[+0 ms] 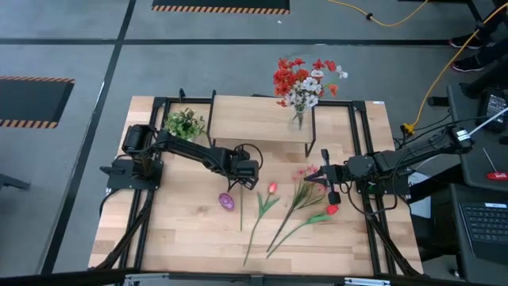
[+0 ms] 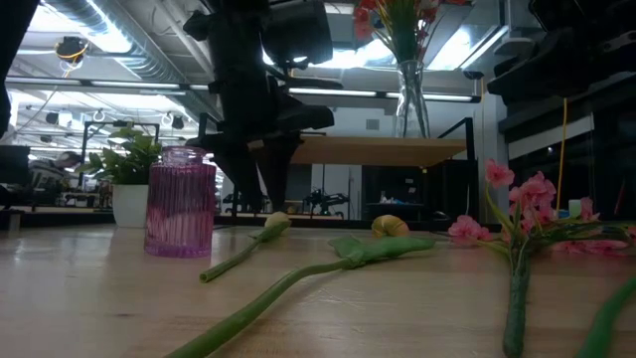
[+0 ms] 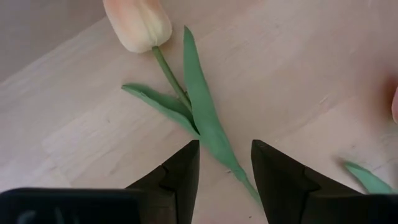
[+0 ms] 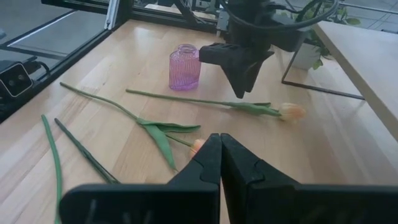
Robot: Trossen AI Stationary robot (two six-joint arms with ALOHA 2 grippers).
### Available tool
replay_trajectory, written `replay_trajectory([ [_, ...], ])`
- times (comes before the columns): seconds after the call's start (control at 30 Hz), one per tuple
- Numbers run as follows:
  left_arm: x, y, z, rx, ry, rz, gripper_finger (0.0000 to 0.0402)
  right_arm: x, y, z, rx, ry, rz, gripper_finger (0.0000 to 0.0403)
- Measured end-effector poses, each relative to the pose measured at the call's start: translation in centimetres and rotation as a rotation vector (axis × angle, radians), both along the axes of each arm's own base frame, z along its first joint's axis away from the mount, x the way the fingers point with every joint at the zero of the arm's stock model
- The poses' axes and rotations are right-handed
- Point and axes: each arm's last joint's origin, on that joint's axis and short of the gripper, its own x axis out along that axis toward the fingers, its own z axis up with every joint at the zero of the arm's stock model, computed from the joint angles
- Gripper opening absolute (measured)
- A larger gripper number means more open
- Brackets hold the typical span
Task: Pick and place flowers into a vace then onto a shelf
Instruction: Put the light orange flower into the purple vase
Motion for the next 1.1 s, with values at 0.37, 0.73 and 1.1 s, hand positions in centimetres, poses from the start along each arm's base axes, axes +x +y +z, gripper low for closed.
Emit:
replay_trajectory([
  [0.37,0.7,0.0,-2.1,-0.010,0.026,0.009,0.0139,0.0,0.0,-0.1,-0.002,0.009,0.000,0.0005],
  [0.73,0.9,0.1,-4.4,-0.047,0.111,-0.008,0.0139,0.4,0.1,-0.7,-0.016,0.048,0.002,0.0005],
  [1.1,1.0,0.1,-4.4,-0.018,0.114,-0.082,0.0048,0.4,0.1,-0.7,-0.020,0.049,0.003,0.0005],
])
